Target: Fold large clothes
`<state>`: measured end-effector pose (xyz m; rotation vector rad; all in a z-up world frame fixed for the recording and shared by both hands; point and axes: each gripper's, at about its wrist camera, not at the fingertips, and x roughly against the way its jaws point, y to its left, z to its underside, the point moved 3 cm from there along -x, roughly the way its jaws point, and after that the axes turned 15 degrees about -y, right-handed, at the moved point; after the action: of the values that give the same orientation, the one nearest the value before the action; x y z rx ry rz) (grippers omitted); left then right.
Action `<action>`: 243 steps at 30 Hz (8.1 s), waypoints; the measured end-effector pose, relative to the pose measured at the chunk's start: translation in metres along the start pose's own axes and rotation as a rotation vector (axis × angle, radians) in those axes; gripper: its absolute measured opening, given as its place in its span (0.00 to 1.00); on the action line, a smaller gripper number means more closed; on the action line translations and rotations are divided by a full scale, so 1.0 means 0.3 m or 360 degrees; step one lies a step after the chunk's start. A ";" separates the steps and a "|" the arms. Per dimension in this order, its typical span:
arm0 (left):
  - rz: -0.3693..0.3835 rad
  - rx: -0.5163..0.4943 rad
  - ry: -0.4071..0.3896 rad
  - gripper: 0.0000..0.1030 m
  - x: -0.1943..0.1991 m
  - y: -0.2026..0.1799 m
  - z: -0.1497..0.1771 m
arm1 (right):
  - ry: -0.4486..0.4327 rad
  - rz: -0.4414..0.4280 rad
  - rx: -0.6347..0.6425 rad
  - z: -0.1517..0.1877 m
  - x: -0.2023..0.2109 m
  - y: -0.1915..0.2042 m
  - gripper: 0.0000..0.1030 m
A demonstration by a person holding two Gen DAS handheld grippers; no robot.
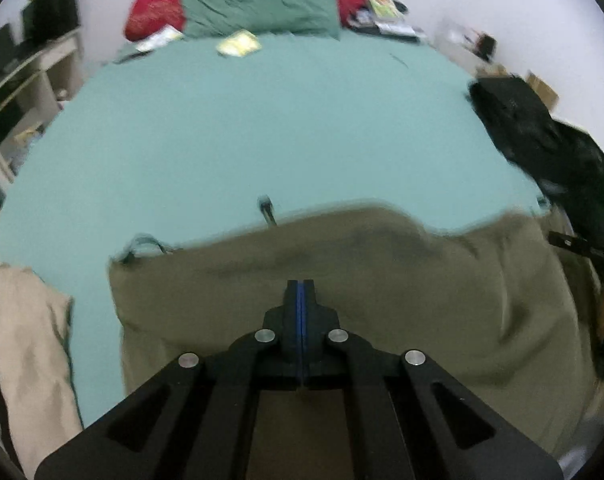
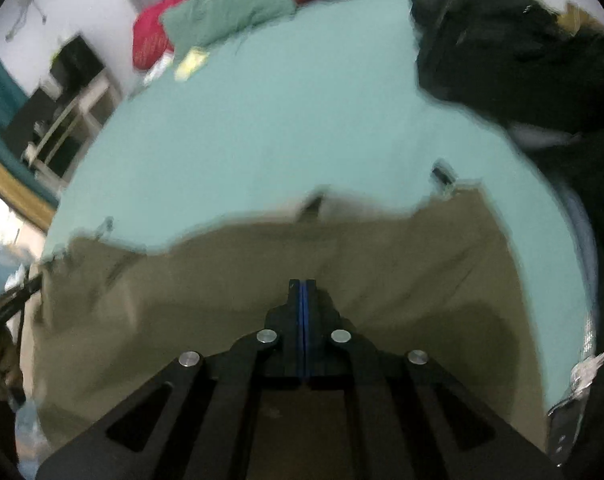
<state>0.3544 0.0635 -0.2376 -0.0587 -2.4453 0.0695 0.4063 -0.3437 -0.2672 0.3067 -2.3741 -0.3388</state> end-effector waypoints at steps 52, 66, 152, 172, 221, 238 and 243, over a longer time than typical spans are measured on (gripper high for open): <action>-0.0082 0.0575 -0.0063 0.68 0.314 0.372 0.347 | -0.0148 0.0229 -0.0019 0.096 0.409 -0.273 0.63; 0.0035 0.0770 0.0206 0.71 0.276 0.276 0.643 | 0.0076 -0.0039 -0.0769 0.426 0.417 -0.332 0.63; 0.0162 0.0261 -0.0062 0.56 0.345 -0.639 0.419 | -0.0265 0.0474 -0.0329 0.586 0.741 -0.264 0.99; 0.0027 0.0206 0.0128 0.56 0.031 -0.594 0.428 | -0.0307 -0.0043 -0.0602 0.511 0.392 -0.189 1.00; -0.0065 0.0697 -0.0062 0.56 0.595 0.377 0.526 | 0.0131 -0.0430 0.0840 0.613 0.242 1.124 0.38; 0.0258 0.0542 -0.0195 0.56 0.625 0.206 0.239 | 0.0104 -0.0683 0.0869 0.629 0.509 1.117 0.85; 0.0349 0.0440 -0.0132 0.56 0.558 0.056 0.192 | -0.0019 -0.0612 0.0691 0.540 0.622 0.954 0.87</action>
<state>0.1893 0.0884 -0.1759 -0.2043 -2.4790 0.5145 0.1254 -0.1080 -0.1746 0.9706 -2.3755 0.0085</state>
